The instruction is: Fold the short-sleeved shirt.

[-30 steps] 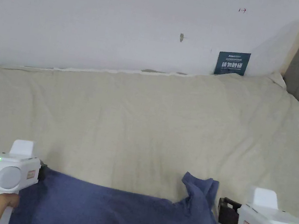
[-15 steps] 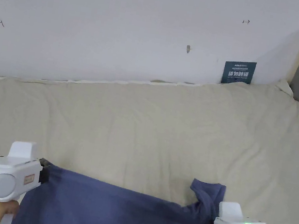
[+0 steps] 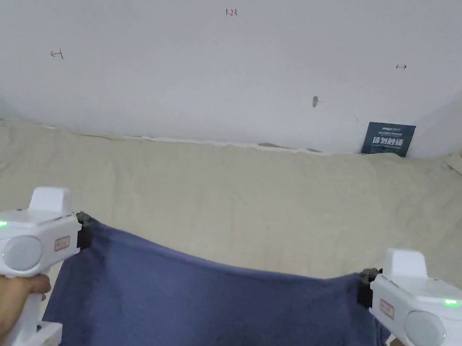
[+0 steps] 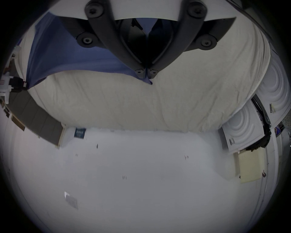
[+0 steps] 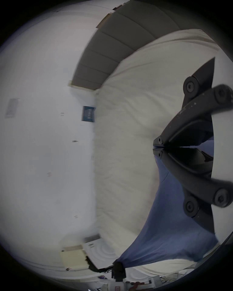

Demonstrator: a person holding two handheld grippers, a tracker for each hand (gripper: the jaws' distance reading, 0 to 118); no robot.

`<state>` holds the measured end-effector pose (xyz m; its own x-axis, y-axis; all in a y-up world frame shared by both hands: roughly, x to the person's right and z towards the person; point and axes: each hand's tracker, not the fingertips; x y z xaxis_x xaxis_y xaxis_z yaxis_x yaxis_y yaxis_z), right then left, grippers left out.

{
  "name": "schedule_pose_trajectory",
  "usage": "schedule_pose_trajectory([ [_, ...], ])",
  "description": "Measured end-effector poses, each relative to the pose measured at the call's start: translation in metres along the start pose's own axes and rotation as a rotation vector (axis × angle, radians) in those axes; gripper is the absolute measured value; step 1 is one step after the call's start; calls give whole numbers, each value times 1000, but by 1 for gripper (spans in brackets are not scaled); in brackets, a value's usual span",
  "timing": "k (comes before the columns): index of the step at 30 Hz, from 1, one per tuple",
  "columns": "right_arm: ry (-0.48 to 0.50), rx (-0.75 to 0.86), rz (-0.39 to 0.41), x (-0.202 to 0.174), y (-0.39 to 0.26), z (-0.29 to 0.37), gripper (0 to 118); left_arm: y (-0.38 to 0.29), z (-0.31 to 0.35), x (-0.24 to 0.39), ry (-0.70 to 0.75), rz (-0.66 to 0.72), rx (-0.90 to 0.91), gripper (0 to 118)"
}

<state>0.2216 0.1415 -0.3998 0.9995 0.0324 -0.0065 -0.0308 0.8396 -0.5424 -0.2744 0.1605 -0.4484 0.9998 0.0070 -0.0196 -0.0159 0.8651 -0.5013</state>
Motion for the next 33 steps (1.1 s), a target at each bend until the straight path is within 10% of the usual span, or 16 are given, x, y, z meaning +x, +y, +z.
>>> schedule_pose_trajectory([
  [15,6,573,32,-20,229,133,2,211,118,-8,108,-5,458,1],
  [33,43,375,1,-23,171,7,2,147,-1,-13,151,4,313,1],
])
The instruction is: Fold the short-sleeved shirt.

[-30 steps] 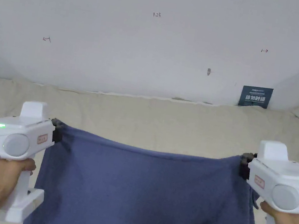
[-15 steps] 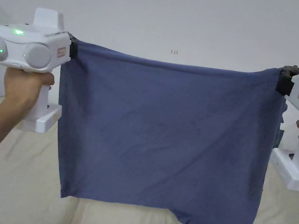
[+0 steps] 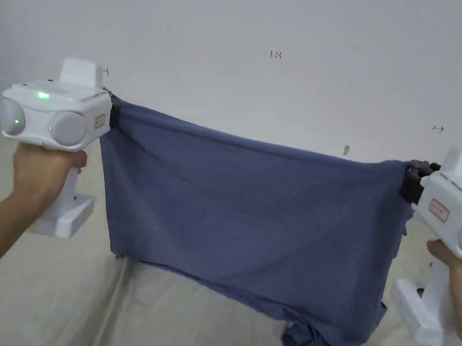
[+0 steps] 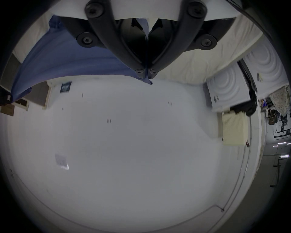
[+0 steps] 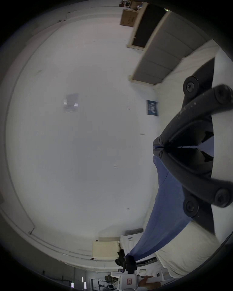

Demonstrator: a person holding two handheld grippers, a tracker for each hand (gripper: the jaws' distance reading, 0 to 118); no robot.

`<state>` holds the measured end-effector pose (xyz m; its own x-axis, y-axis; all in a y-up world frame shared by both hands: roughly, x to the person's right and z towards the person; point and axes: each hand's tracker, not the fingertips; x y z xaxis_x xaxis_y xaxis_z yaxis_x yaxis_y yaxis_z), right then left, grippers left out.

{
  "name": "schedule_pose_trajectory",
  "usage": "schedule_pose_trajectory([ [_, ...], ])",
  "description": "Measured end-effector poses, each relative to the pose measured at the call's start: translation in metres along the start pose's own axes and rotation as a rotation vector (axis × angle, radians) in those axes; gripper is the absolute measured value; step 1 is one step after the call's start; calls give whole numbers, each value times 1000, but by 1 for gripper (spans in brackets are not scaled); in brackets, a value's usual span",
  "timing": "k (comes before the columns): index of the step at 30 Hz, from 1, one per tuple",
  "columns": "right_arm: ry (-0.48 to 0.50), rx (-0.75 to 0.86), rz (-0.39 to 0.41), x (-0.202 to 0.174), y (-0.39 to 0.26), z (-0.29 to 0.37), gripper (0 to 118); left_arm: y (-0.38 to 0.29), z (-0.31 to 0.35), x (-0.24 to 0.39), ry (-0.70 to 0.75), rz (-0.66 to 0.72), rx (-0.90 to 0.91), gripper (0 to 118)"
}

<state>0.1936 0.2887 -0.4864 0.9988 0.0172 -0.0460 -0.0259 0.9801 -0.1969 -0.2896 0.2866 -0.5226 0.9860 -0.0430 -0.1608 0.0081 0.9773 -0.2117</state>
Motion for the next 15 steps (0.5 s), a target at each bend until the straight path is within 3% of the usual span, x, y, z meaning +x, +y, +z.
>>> schedule_pose_trajectory([
  [6,-4,-197,-24,-2,-101,-20,2,-109,-18,3,-1,-9,-192,1],
  [9,4,-279,-77,0,-149,-15,2,-160,-7,-1,-5,-10,-268,1],
  [15,37,-413,-96,0,-233,42,2,-252,49,-27,-13,1,-406,1],
])
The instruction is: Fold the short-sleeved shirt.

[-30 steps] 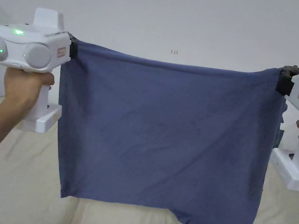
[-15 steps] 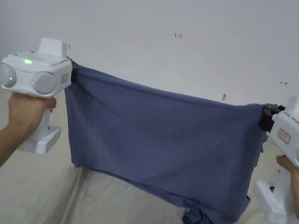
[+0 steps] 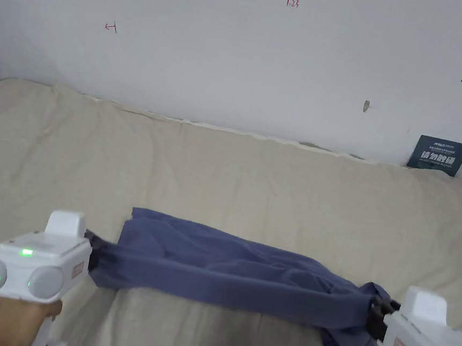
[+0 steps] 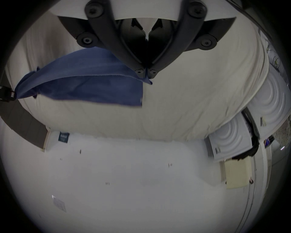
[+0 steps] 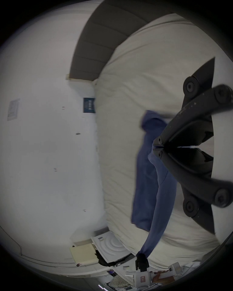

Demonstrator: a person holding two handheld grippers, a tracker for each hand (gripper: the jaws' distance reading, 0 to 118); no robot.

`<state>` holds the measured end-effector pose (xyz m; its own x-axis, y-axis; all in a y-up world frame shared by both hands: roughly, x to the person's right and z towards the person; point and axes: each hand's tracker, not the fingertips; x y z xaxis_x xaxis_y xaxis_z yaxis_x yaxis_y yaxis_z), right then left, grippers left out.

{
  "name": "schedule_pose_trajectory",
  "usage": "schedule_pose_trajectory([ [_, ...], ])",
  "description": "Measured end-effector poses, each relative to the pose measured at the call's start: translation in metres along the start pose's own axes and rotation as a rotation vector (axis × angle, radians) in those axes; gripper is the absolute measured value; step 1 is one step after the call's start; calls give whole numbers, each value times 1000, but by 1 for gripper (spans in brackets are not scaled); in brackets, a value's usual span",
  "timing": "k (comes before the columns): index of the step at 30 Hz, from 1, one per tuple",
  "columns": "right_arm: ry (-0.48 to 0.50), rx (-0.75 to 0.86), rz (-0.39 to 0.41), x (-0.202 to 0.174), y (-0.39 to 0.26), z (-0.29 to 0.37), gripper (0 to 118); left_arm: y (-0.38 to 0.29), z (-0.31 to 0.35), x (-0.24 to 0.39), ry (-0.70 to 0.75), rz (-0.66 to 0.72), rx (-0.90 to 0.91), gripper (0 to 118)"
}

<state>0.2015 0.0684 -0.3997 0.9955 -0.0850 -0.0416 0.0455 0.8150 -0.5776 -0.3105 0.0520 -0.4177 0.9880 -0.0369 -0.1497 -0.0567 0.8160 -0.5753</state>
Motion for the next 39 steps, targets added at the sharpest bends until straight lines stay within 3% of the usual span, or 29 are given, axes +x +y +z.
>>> schedule_pose_trajectory([
  [7,13,-100,-31,6,-108,71,2,-104,75,-23,-13,25,-98,1],
  [14,-13,-183,-68,11,-178,135,2,-165,138,-32,-14,14,-174,1],
  [17,-48,-239,-54,9,-205,144,2,-188,150,-33,-22,29,-246,1],
  [20,-61,-329,-109,9,-231,142,2,-207,152,-31,-3,18,-295,1],
  [26,-95,-306,-108,-1,-227,146,5,-211,147,-25,27,26,-342,4],
  [27,-97,-309,-117,-2,-225,147,10,-208,147,-26,27,36,-347,13],
  [28,-95,-313,-127,-4,-222,148,26,-204,150,-24,29,51,-348,30],
  [29,-93,-305,-134,1,-230,145,60,-199,153,-26,31,78,-342,69],
  [30,-100,-249,-141,-3,-212,154,80,-191,156,-28,25,116,-326,95],
  [31,-101,-206,-138,-3,-205,156,96,-182,160,-29,9,151,-294,111],
  [32,-100,-153,-128,-3,-196,159,107,-171,165,-29,-13,180,-240,116],
  [34,-118,-46,-103,-24,-126,206,108,-143,180,-25,-41,199,-102,116],
  [37,-126,106,-45,-37,-79,237,109,-96,202,-11,-52,169,56,115],
  [38,-127,162,-28,-17,-85,200,109,-82,210,-6,-57,151,120,115],
  [39,-125,209,-9,-19,-75,204,109,-70,217,-1,-54,137,185,115],
])
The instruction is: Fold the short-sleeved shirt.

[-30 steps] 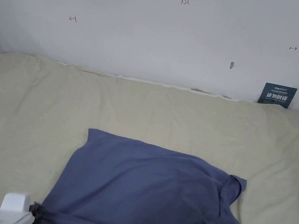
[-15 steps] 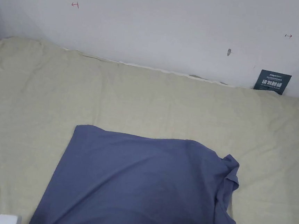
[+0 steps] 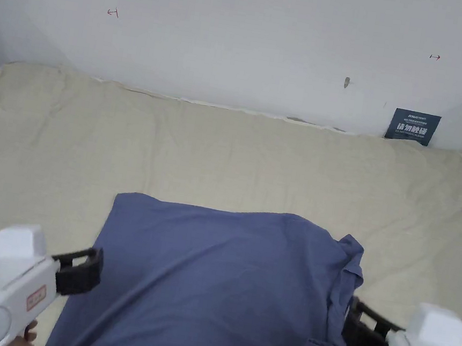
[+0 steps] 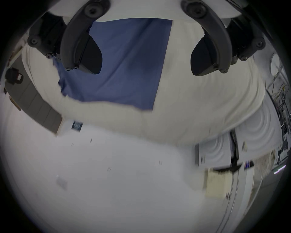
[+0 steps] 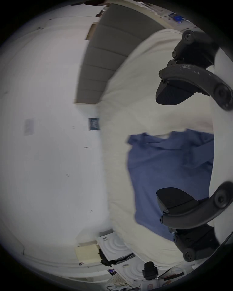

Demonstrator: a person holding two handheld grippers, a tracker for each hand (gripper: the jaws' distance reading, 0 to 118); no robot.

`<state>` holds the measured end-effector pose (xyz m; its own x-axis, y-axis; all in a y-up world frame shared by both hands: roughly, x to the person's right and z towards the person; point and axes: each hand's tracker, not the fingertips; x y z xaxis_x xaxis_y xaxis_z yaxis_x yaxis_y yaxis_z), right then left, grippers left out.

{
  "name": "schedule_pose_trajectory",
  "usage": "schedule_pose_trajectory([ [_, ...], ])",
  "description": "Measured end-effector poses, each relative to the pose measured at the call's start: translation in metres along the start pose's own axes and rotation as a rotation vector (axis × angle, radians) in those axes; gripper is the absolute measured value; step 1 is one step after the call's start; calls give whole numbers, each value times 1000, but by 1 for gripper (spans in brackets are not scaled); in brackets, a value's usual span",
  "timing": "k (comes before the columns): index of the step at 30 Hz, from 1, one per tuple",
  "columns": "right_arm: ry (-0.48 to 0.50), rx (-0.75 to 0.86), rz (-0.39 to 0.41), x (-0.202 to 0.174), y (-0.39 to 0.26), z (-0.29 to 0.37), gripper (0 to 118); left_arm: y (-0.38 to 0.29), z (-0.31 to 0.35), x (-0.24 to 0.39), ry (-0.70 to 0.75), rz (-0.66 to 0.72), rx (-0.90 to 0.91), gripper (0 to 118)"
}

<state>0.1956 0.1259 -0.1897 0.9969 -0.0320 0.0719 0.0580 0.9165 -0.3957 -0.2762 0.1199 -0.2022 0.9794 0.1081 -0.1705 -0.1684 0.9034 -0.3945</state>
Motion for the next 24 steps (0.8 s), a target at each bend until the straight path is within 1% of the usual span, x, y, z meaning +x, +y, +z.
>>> schedule_pose_trajectory([
  [3,-1,110,33,-15,38,21,109,27,9,21,2,-58,138,115],
  [6,-10,202,54,-23,50,29,108,38,14,39,24,-131,235,114],
  [7,-16,224,67,-29,55,33,107,40,16,43,28,-145,258,111],
  [8,-27,234,77,-32,56,35,103,41,18,48,23,-156,278,102],
  [9,-33,246,85,-35,56,38,96,41,19,51,17,-164,288,92],
  [10,-34,265,91,-37,56,40,83,41,20,53,3,-164,297,78],
  [11,-34,283,93,-40,58,43,57,40,22,55,-19,-169,312,46],
  [12,-40,294,101,-42,57,44,28,38,23,58,-21,-175,316,18],
  [13,-41,297,109,-44,57,44,2,37,21,60,-11,-183,317,1],
  [15,-51,308,114,-45,54,44,1,36,20,63,-27,-199,301,0],
  [16,-40,306,116,-45,55,44,1,35,18,64,-64,-195,275,0],
  [20,-34,296,113,-48,53,43,1,29,16,61,-35,-214,253,0],
  [22,-29,288,110,-48,50,42,1,25,12,52,-28,-197,185,0],
  [24,-25,274,106,-47,48,40,1,18,3,41,-21,-174,55,0],
])
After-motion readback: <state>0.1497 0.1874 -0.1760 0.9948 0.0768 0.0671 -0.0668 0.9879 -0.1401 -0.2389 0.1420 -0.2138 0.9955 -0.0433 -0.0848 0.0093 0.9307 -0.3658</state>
